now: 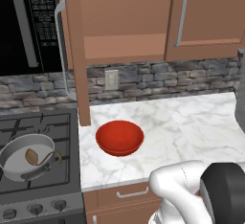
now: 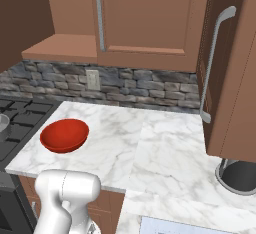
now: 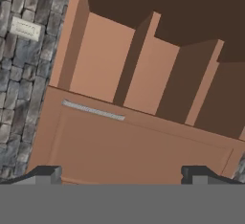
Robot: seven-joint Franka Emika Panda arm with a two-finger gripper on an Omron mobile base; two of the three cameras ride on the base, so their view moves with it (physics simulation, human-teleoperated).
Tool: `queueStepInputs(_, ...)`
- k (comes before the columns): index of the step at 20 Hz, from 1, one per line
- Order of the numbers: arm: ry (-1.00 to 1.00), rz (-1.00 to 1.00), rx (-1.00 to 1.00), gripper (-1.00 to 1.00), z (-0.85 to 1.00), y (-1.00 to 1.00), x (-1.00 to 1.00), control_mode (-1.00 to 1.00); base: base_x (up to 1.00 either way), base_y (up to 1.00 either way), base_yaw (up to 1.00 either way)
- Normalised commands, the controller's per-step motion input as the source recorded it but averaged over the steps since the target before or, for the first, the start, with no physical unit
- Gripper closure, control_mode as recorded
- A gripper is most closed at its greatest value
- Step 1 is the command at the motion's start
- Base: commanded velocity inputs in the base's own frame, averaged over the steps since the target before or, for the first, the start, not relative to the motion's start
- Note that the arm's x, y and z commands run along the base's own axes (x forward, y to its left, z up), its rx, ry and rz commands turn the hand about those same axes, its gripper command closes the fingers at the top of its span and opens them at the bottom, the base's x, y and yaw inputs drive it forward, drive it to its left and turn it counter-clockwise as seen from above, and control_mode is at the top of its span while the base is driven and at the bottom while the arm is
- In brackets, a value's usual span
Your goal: Open the cabinet and move the ladle to the pot. Then close the cabinet.
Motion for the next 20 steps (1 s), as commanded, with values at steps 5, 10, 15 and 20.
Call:
queueStepInputs(5, 0.0, 0.0, 0.02, -1.0, -0.02, 0.71, -0.1, -1.0, 0.0, 0.0, 0.0)
queueStepInputs(10, 0.0, 0.0, 0.03, -1.0, -0.01, 0.75, 0.0, -1.0, 0.0, 0.0, 0.0)
queueStepInputs(15, 0.0, 0.0, 0.03, -1.0, -0.04, 0.77, 0.0, -1.0, 0.0, 0.0, 0.0)
queueStepInputs(20, 0.0, 0.0, 0.07, -1.0, -0.02, 0.61, 0.0, -1.0, 0.0, 0.0, 0.0)
